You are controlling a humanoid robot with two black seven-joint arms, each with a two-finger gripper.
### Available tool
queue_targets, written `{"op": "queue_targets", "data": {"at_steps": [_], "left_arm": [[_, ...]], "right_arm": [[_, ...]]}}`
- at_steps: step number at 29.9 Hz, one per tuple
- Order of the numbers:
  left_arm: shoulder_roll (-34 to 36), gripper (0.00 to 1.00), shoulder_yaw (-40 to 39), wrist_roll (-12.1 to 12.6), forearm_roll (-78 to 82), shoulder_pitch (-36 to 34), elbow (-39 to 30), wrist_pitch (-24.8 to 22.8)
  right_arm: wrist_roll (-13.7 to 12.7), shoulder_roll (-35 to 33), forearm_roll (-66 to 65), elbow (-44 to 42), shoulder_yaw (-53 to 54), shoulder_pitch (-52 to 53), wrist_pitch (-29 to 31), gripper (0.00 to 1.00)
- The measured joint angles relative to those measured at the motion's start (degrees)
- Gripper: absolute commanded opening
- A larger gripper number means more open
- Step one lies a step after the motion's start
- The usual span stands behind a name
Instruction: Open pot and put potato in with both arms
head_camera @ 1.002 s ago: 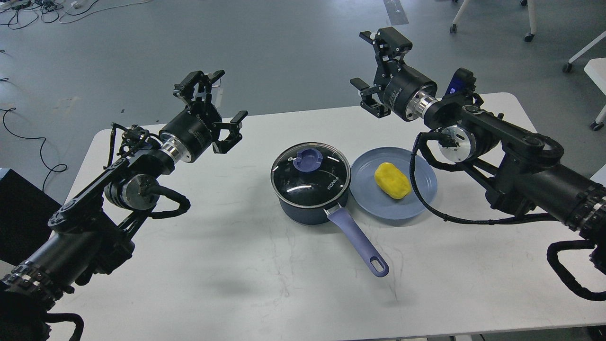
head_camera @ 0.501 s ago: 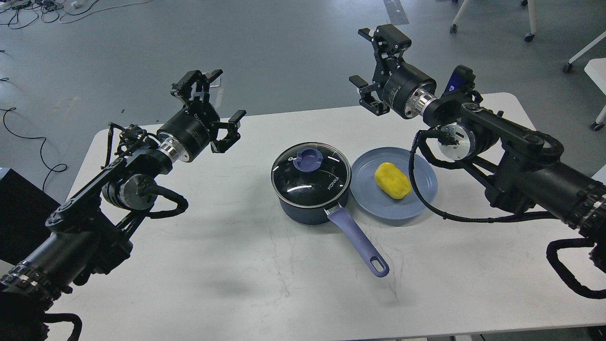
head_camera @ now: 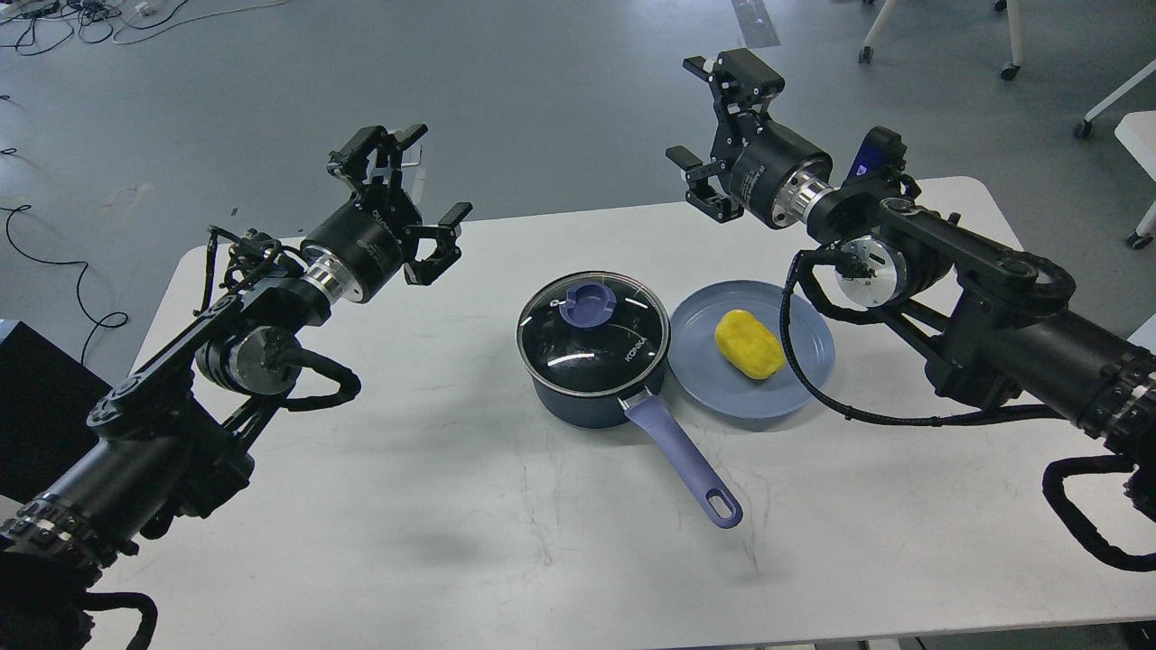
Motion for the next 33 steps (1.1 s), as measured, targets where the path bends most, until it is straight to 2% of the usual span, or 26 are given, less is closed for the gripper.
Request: {"op": "queue_targets", "data": {"at_steps": [4,8,15,18,23,28,33], "left_arm": [[0.67,0.98,-0.01,-0.44,4.73,-0.59,-1.54,0.42],[1.04,0.98,-0.13,-2.25,15.36,-0.72,-2.15,1.91],[1.45,0.98,-0.15,-5.34,34.88,-1.38,-9.32,11.56],[1.77,0.98,-0.02,-5.79,39.36,-1.37,-12.63,13.01],[1.77,0.98,0.11,-5.93,46.95,-1.4,-13.58,13.95],[1.66,0.98,0.54,-6.2,65.83,-1.35,-13.38,19.42],[2.2,0.98,4.63,-10.5,71.97,-1.51,-13.29,21.65]], "right_arm": [[-0.01,-0.41,0.0,0.0,0.05,-0.11,0.0,1.0],[-0.06,-0.55,0.07,0.0,0.39,-0.3,0.0,1.0],[-0.05,-0.67,0.1,-0.03,1.25,-0.65,-0.18,1.0],[-0.02,-1.21,0.17,-0.13,2.08,-0.81,-0.28,1.0],[-0.07,-1.87,0.33,-0.17,3.68,-1.93,-0.32,1.0],[-0.3,-2.67,0.36,-0.19,4.86,-3.2,-0.32,1.0],[-0.43,-3.91,0.36,-0.25,4.97,-3.46,-0.1,1.0]]}}
